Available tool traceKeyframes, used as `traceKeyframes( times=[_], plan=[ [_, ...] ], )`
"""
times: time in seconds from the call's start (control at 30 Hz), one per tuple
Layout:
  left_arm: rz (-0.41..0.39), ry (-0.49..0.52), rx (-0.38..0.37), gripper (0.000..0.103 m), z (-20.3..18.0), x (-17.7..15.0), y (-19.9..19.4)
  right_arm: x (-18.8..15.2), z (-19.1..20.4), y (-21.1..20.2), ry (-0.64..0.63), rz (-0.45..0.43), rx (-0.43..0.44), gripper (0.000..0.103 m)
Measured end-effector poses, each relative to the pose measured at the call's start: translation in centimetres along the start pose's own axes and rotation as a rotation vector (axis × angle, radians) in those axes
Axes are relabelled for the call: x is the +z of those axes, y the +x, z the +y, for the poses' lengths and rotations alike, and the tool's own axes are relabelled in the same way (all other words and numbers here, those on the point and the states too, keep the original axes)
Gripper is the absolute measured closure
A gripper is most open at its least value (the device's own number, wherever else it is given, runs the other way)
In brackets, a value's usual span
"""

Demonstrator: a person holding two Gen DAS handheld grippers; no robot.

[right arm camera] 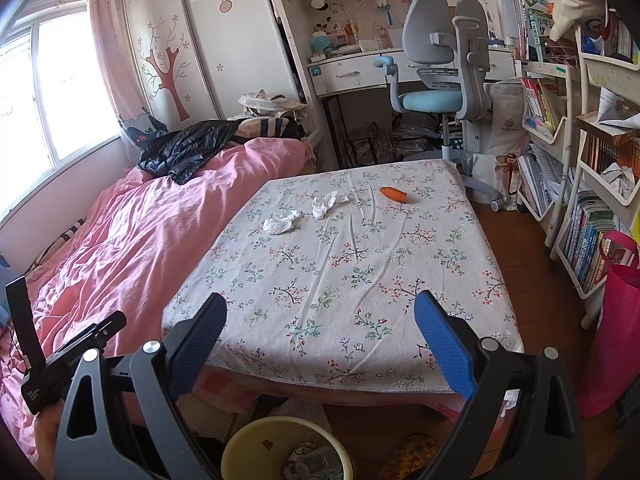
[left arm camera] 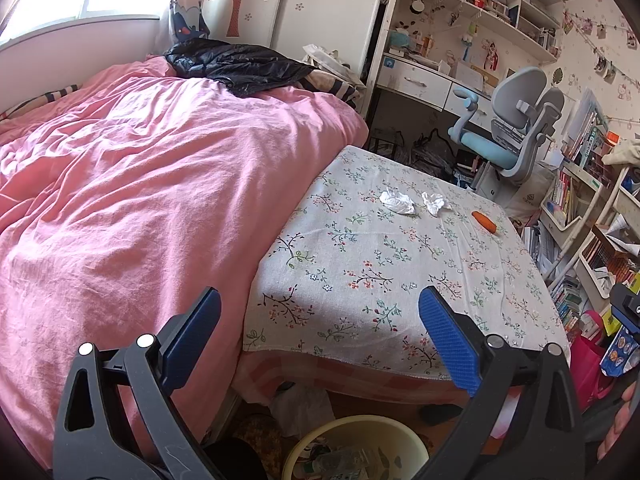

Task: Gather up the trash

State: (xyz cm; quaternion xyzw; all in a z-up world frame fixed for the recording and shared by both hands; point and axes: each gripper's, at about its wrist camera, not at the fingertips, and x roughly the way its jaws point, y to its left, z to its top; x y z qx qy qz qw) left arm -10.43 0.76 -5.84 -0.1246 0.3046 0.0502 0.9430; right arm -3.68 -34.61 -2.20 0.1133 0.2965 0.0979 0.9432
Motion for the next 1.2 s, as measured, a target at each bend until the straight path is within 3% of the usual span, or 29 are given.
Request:
traceKeyframes(
  times=[1.2],
  plan=[
    [0.006,-0.004,0.000,0.007,-0.07,-0.06,0.14,0.15,0.09,0.12,-0.002,0.003,-0.002,0.011]
  ],
)
